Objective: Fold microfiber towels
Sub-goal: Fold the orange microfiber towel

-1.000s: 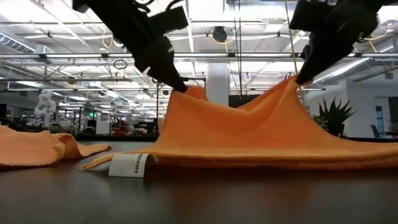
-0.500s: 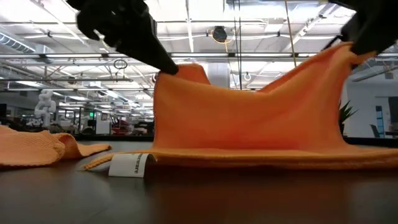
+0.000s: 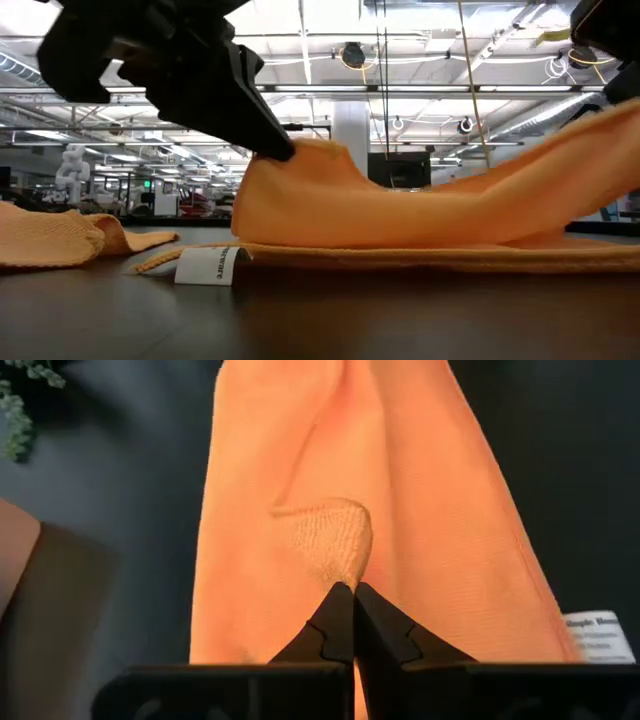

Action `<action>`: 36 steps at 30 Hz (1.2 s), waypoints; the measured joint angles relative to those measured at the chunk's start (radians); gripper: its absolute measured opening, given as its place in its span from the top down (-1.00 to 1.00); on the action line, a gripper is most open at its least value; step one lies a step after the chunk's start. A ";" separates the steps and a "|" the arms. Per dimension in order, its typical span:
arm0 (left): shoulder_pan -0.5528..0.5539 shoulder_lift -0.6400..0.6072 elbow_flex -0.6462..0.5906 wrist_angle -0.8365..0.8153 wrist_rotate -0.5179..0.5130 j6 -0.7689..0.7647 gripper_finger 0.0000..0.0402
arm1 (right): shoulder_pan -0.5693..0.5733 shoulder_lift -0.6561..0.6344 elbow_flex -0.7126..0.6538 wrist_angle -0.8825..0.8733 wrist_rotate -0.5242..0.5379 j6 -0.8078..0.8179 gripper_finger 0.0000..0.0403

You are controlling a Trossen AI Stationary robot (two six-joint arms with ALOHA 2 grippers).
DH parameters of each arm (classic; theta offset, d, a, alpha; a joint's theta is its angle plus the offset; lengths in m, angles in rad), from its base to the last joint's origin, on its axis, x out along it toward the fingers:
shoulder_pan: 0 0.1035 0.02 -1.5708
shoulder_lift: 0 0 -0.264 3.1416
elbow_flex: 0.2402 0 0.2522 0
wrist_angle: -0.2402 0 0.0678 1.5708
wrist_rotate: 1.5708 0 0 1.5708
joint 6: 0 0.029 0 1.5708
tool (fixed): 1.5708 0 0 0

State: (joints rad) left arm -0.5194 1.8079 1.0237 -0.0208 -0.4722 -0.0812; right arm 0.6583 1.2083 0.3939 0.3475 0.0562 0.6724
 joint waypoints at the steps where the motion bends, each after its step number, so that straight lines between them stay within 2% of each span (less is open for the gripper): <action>1: -0.002 0.000 0.000 -0.002 0.001 -0.003 1.00 | 0.003 0.015 0.001 0.038 -0.014 -0.002 0.90; 5: -0.007 -0.005 0.000 -0.006 0.031 0.002 0.95 | 0.012 0.069 0.001 0.125 -0.086 -0.005 0.74; 8: -0.007 -0.005 0.000 -0.011 0.130 0.022 0.86 | 0.017 0.110 0.001 0.160 -0.134 -0.003 0.62; 11: -0.007 -0.005 0.000 -0.012 0.202 0.019 0.76 | 0.018 0.133 0.002 0.165 -0.140 -0.003 0.49; 18: -0.009 -0.005 0.000 -0.031 0.264 -0.043 0.57 | 0.018 0.139 0.002 0.161 -0.176 0.006 0.25; 23: -0.009 -0.015 0.000 -0.073 0.239 -0.059 0.53 | -0.008 0.139 0.002 0.139 -0.182 -0.021 0.18; 28: 0.009 -0.035 0.000 -0.097 0.111 -0.062 0.54 | -0.091 0.139 0.002 0.079 -0.076 -0.068 0.20; 36: 0.098 -0.036 0.000 -0.166 0.104 -0.081 0.54 | -0.233 0.139 0.002 -0.031 0.025 -0.142 0.20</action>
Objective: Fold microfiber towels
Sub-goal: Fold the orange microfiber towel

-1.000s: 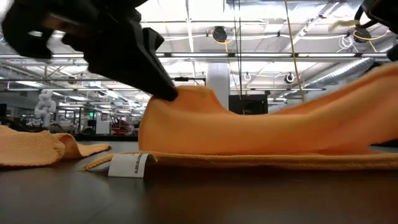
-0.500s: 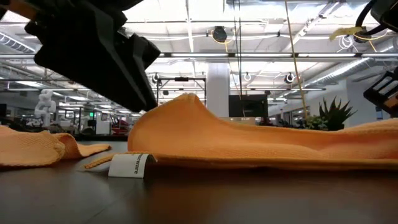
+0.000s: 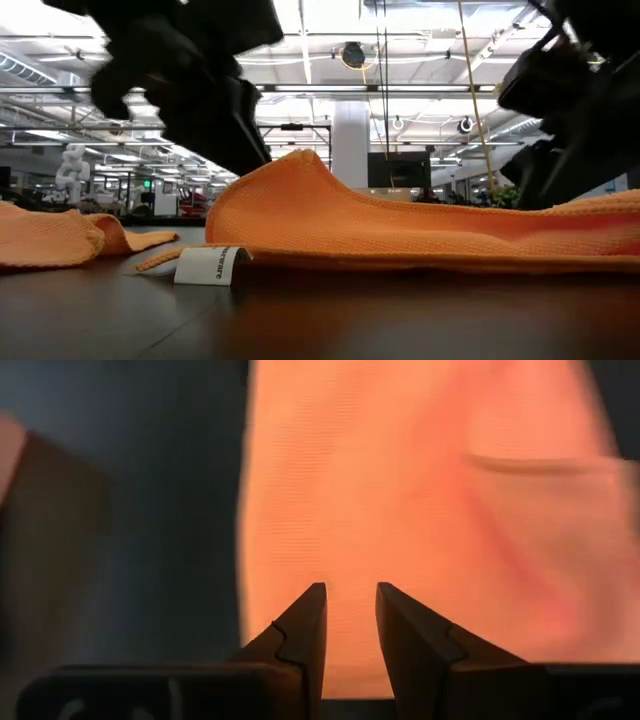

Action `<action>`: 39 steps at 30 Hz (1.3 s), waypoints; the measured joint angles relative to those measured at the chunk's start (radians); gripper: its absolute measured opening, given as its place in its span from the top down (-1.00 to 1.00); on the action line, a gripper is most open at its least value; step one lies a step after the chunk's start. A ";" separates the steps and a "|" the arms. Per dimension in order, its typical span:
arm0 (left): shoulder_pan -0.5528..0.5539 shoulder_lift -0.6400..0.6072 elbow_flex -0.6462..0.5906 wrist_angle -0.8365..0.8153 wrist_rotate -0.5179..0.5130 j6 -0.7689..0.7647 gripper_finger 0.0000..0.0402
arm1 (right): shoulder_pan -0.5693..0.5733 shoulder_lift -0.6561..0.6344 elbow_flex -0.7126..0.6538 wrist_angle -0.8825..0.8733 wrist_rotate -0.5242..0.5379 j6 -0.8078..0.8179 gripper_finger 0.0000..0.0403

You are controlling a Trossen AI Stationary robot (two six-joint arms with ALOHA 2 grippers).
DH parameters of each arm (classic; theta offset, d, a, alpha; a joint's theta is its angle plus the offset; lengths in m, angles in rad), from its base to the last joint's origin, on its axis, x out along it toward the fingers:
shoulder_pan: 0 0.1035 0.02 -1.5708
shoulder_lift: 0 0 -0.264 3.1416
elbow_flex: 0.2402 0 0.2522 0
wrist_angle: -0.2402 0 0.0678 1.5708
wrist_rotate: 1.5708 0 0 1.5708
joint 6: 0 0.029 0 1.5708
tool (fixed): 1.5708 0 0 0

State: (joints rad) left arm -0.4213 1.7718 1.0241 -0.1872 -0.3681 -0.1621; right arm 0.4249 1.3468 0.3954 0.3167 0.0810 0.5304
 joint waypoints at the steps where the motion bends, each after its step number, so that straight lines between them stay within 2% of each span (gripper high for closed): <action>1: 0.015 0.000 0.000 -0.001 0.000 0.000 0.54 | -0.015 0.000 0.000 -0.014 0.009 -0.010 0.20; 4: 0.054 0.002 0.000 -0.002 0.001 0.012 0.54 | -0.053 0.008 -0.001 -0.055 0.050 -0.022 0.21; 11: 0.135 0.088 0.000 -0.047 0.064 0.027 0.54 | -0.138 0.040 -0.066 -0.021 0.111 -0.016 0.21; 17: 0.170 0.083 0.001 -0.097 -0.007 -0.001 0.54 | -0.210 0.030 -0.102 0.045 0.188 -0.020 0.21; 24: 0.122 -0.010 0.022 0.037 -0.023 0.039 0.54 | -0.289 0.031 -0.108 0.072 0.187 -0.019 0.21; 28: 0.079 0.003 0.022 0.127 0.000 0.073 0.54 | -0.313 0.031 -0.108 0.077 0.186 -0.019 0.21; 36: 0.048 0.070 0.020 0.143 -0.035 -0.034 0.54 | -0.324 0.032 -0.109 0.114 0.180 -0.019 0.21; 39: 0.047 0.100 0.020 0.159 -0.007 -0.064 0.54 | -0.324 0.032 -0.109 0.120 0.180 -0.019 0.21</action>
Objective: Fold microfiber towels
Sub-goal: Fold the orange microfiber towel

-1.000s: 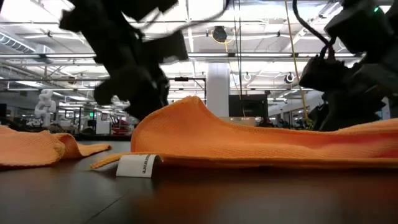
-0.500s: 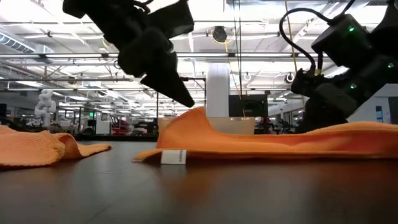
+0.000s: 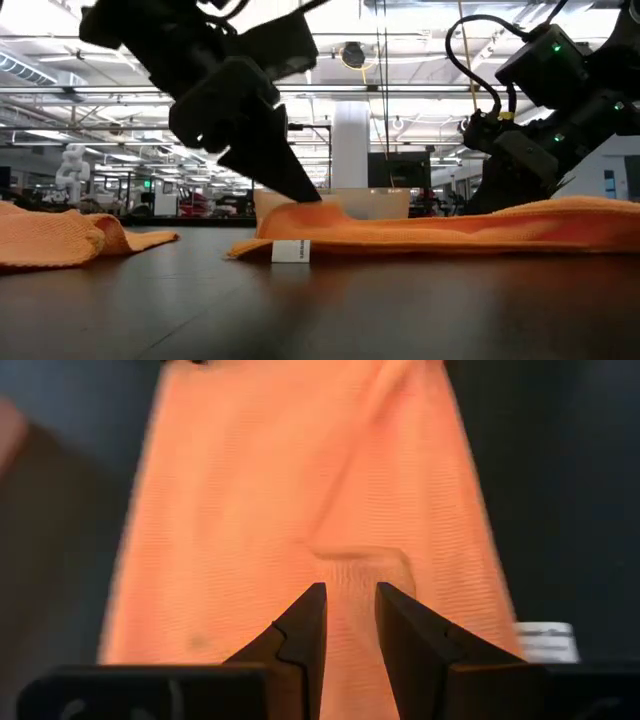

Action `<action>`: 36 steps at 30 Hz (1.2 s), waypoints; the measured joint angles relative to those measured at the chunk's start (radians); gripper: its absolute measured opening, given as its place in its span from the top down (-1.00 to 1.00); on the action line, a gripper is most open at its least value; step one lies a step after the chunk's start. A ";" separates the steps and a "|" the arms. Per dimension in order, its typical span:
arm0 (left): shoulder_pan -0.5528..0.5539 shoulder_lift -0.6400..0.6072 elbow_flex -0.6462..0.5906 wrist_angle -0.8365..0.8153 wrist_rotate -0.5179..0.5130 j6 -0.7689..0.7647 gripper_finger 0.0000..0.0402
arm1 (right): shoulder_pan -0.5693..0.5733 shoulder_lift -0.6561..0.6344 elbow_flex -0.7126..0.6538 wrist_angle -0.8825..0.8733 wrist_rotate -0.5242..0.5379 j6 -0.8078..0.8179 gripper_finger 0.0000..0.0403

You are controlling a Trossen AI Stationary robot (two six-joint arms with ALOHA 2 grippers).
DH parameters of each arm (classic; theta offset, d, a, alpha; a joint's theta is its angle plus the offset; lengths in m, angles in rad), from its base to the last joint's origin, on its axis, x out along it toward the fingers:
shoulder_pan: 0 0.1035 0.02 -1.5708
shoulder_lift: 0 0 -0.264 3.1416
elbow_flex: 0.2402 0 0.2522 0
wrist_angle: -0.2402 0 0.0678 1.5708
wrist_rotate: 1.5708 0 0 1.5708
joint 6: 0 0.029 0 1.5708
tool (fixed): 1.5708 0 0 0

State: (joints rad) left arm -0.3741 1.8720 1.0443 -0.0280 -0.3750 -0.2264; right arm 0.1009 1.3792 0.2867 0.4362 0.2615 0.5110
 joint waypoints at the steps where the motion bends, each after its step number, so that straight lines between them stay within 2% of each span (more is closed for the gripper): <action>1: -0.004 0.006 0.000 0.007 0.018 -0.001 0.54 | 0.000 0.000 0.000 0.000 0.000 0.000 0.21; 10: -0.082 0.008 0.000 0.033 0.222 0.032 0.54 | 0.000 0.000 0.000 0.000 0.000 0.000 0.21; 15: -0.112 0.008 0.000 0.026 0.250 -0.020 0.54 | 0.000 0.000 0.000 0.006 0.001 0.000 0.21; 17: -0.121 0.005 0.000 0.040 0.221 -0.016 0.54 | 0.000 0.000 0.000 0.009 0.001 0.003 0.21; 22: -0.125 0.001 0.000 0.124 0.036 -0.010 0.54 | 0.000 0.000 0.000 0.009 0.002 0.026 0.21; 26: -0.117 0.001 0.000 0.150 -0.050 -0.023 0.54 | 0.000 0.000 0.000 0.009 0.002 0.027 0.21; 36: -0.118 0.013 0.000 0.337 -0.093 -0.006 0.54 | 0.000 0.000 0.000 0.009 0.003 0.025 0.21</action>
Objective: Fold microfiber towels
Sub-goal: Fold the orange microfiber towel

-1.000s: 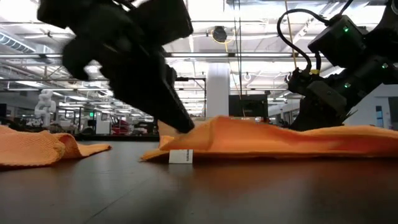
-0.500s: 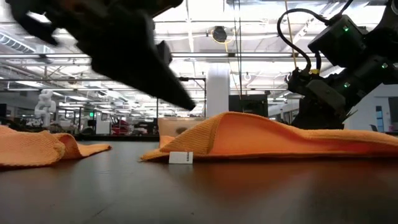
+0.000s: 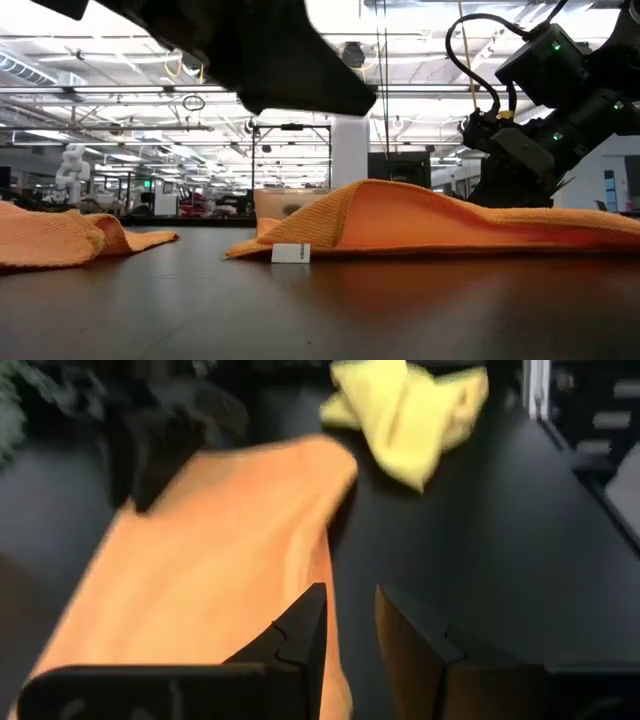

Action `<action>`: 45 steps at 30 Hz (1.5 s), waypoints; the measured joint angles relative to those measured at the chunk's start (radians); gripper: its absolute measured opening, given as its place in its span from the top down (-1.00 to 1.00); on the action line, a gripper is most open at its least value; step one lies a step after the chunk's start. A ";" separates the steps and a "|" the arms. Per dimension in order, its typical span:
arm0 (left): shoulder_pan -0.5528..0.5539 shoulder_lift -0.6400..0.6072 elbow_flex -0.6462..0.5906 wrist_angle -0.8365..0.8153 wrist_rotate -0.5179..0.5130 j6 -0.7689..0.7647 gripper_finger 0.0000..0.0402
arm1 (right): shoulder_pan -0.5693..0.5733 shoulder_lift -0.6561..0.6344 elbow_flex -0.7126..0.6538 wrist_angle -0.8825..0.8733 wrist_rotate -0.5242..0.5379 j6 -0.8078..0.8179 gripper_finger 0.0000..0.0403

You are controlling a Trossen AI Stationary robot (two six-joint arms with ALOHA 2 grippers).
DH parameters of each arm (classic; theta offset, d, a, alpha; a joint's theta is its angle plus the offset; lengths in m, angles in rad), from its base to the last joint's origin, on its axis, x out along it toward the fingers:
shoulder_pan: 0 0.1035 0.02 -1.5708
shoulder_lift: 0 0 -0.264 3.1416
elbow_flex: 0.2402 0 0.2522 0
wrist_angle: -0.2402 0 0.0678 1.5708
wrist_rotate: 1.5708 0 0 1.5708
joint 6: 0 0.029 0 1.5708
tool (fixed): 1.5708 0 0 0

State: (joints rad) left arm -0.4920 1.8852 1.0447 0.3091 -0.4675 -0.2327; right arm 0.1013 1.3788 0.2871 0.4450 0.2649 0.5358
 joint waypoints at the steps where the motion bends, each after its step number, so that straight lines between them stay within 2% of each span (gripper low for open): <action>1: 0.000 0.007 0.001 0.024 -0.018 0.017 0.54 | 0.000 0.000 0.000 0.000 0.000 0.000 0.21; 4: -0.011 0.029 0.000 0.058 -0.084 0.095 0.54 | 0.000 0.000 0.000 0.004 0.000 -0.001 0.21; 6: -0.012 0.040 0.000 0.086 -0.092 0.100 0.54 | 0.000 0.000 0.000 0.007 0.000 -0.002 0.21; 12: -0.002 0.062 0.000 0.142 -0.064 0.023 0.54 | 0.000 -0.001 0.000 0.009 0.000 -0.009 0.21; 18: 0.032 0.061 0.000 0.221 -0.025 0.025 0.52 | 0.000 -0.001 0.001 0.019 0.000 -0.010 0.21; 26: -0.008 0.061 0.080 0.212 -0.214 0.221 0.20 | 0.001 -0.001 0.001 0.025 -0.003 -0.016 0.21; 28: -0.008 0.061 0.115 0.153 -0.220 0.223 0.10 | 0.001 -0.001 0.001 0.026 -0.003 -0.020 0.21; 32: -0.001 0.060 0.192 -0.077 -0.226 0.143 -0.08 | 0.001 -0.001 0.001 0.030 -0.004 -0.024 0.21; 35: -0.004 0.070 0.241 -0.182 -0.269 0.083 -0.16 | 0.001 -0.001 0.001 0.038 -0.004 -0.025 0.21; 45: -0.024 0.213 0.402 -0.413 -0.350 0.008 -0.11 | 0.001 -0.001 0.001 0.060 -0.005 -0.036 0.21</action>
State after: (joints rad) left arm -0.5161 2.0987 1.4463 -0.1044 -0.8171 -0.2243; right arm 0.1020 1.3781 0.2878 0.5052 0.2604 0.4998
